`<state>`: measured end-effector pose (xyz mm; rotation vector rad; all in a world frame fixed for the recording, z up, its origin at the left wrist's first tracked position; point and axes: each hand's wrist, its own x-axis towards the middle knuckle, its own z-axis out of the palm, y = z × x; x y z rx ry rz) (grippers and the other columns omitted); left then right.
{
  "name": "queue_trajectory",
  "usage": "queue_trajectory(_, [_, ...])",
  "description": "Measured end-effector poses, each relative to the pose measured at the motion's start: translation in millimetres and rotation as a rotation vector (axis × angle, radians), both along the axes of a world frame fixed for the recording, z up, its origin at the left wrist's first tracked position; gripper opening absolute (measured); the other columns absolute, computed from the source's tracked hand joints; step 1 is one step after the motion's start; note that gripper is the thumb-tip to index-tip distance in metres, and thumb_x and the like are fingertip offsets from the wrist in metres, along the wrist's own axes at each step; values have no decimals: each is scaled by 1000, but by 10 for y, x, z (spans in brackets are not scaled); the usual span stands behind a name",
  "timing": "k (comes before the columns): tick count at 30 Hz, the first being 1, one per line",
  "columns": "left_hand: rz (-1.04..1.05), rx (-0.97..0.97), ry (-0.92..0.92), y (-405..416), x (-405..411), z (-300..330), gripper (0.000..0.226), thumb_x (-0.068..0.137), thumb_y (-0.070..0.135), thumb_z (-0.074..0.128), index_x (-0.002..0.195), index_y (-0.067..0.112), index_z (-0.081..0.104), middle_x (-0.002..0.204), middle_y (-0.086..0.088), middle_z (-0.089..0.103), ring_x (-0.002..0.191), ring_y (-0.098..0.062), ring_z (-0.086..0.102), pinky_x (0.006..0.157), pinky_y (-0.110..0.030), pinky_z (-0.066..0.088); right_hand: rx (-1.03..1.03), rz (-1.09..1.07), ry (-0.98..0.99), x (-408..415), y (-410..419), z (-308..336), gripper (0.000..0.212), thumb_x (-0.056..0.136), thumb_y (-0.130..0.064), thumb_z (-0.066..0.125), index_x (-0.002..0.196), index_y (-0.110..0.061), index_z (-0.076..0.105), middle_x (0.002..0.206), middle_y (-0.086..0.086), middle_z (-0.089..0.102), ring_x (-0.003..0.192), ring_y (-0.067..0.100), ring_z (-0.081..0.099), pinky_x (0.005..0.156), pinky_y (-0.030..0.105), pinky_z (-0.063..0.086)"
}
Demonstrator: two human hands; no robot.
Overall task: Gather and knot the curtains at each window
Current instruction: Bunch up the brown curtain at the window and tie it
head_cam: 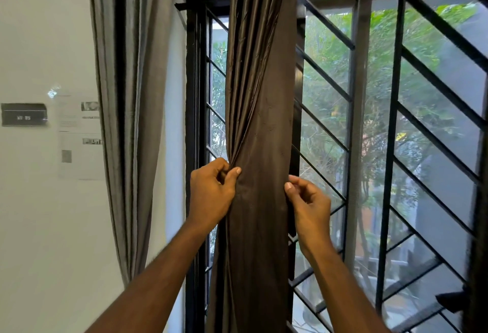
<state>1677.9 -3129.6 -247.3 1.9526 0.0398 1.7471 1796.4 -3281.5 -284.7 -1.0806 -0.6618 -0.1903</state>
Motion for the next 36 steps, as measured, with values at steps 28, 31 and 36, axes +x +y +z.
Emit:
queue_trajectory(28, [-333, -147, 16, -128, 8, -97, 43, 91, 34, 65, 72, -1, 49, 60, -12, 44, 58, -15, 41, 53, -38, 39, -197, -378, -842, -606, 478, -100, 11, 83, 1, 66, 81, -8, 72, 83, 0, 63, 80, 17, 56, 69, 43, 49])
queue_trajectory(31, [-265, -120, 44, -80, 4, -83, 39, 91, 28, 61, 72, -2, 46, 61, -18, 43, 57, -15, 40, 53, -41, 40, -188, -314, -865, -553, 337, -165, 14, 82, -6, 71, 90, -16, 78, 89, -7, 67, 88, 11, 60, 75, 39, 50])
queue_trajectory(36, [-269, -150, 70, 43, -31, -85, 38, 98, 23, 65, 78, -6, 51, 73, -29, 53, 71, -47, 53, 63, -58, 51, -77, -325, -252, -265, 192, -57, 36, 90, -23, 77, 124, -30, 65, 116, -12, 61, 104, 9, 58, 86, 22, 50])
